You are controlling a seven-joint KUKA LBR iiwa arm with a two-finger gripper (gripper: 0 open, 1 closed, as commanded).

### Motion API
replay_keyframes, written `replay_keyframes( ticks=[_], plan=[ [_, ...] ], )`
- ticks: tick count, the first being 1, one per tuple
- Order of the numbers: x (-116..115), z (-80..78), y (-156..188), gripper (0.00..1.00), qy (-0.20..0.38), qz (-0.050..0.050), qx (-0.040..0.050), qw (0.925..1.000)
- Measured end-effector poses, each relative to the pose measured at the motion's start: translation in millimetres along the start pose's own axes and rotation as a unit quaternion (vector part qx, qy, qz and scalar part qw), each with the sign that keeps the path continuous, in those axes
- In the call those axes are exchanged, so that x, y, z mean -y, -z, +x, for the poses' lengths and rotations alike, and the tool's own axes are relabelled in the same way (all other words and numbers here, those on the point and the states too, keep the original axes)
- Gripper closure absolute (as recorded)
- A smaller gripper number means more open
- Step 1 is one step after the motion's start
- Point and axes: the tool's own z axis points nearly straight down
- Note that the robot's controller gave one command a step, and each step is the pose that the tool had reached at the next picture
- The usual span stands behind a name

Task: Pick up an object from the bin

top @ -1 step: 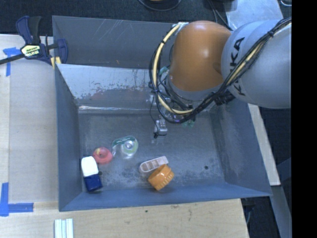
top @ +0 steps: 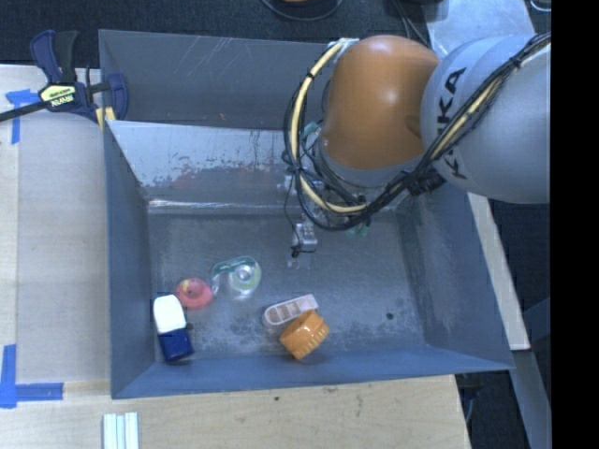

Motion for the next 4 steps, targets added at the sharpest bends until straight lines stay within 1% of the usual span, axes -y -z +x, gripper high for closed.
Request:
replay_keyframes(
  ticks=[1, 2, 3, 4],
  plan=[
    [12.7, 19.0, -85.0, 0.00, -0.026, 0.000, 0.0000, 0.9997],
    [20.1, 31.2, -96.6, 0.00, -0.013, 0.000, -0.0010, 0.9999],
    [37.8, 53.7, -112.5, 0.00, 0.030, 0.000, 0.0013, 0.9996],
    [27.8, 72.8, -114.5, 0.00, 0.056, 0.000, 0.0049, 0.9984]
  ],
)
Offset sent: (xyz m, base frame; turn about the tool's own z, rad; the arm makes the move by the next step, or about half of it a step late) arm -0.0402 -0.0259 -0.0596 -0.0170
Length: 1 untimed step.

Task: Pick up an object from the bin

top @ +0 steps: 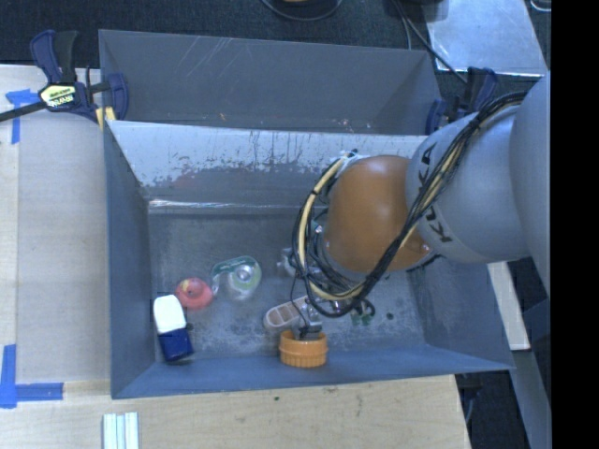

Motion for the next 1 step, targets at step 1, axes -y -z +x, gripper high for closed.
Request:
replay_keyframes(
  ticks=[1],
  plan=[
    [12.4, 7.5, -15.9, 1.00, 0.045, 0.000, -0.0011, 0.9990]
  ],
)
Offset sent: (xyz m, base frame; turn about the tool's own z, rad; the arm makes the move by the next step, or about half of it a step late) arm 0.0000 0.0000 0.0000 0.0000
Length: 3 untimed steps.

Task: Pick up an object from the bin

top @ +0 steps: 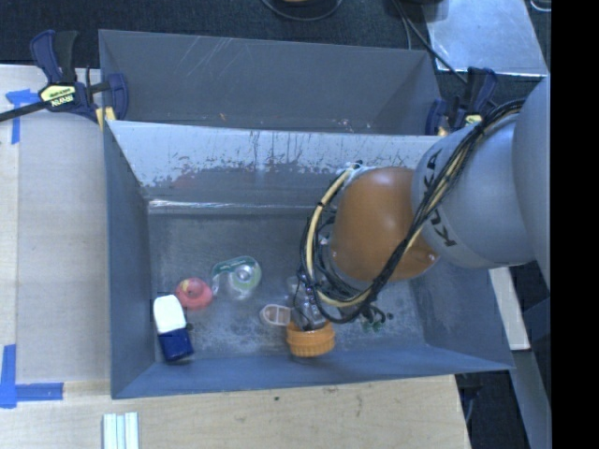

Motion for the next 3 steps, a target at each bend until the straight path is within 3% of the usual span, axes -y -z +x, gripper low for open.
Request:
replay_keyframes(
  ticks=[1, 2, 3],
  plan=[
    [0.0, 0.0, -0.1, 1.00, 0.000, 0.000, 0.0000, 1.0000],
    [4.2, -5.7, 45.8, 0.00, 0.025, 0.001, 0.0040, 0.9997],
    [4.0, -4.4, 43.8, 0.00, 0.024, 0.000, 0.0017, 0.9997]
  ],
)
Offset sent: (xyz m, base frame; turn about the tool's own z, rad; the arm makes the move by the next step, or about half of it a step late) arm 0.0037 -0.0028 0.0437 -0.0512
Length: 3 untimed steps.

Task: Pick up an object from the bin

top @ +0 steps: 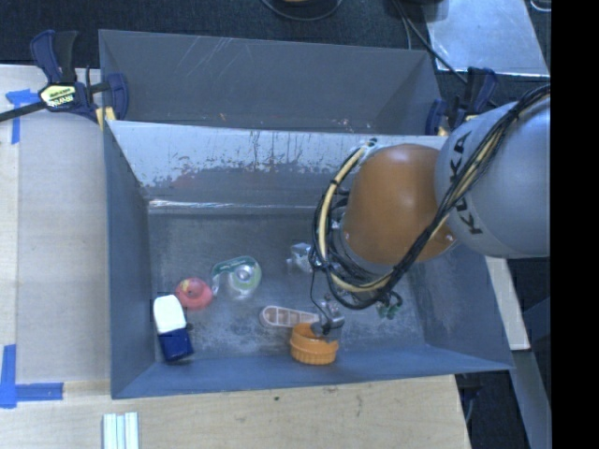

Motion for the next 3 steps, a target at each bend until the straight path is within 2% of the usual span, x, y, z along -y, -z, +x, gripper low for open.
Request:
replay_keyframes(
  ticks=[1, 2, 3],
  plan=[
    [11.5, 17.8, -41.4, 0.00, 0.067, 0.001, 0.0029, 0.9977],
    [17.5, 10.4, -75.6, 1.00, 0.081, 0.004, 0.0250, 0.9964],
    [17.5, 10.5, -74.9, 1.00, 0.086, 0.005, 0.0252, 0.9960]
  ],
)
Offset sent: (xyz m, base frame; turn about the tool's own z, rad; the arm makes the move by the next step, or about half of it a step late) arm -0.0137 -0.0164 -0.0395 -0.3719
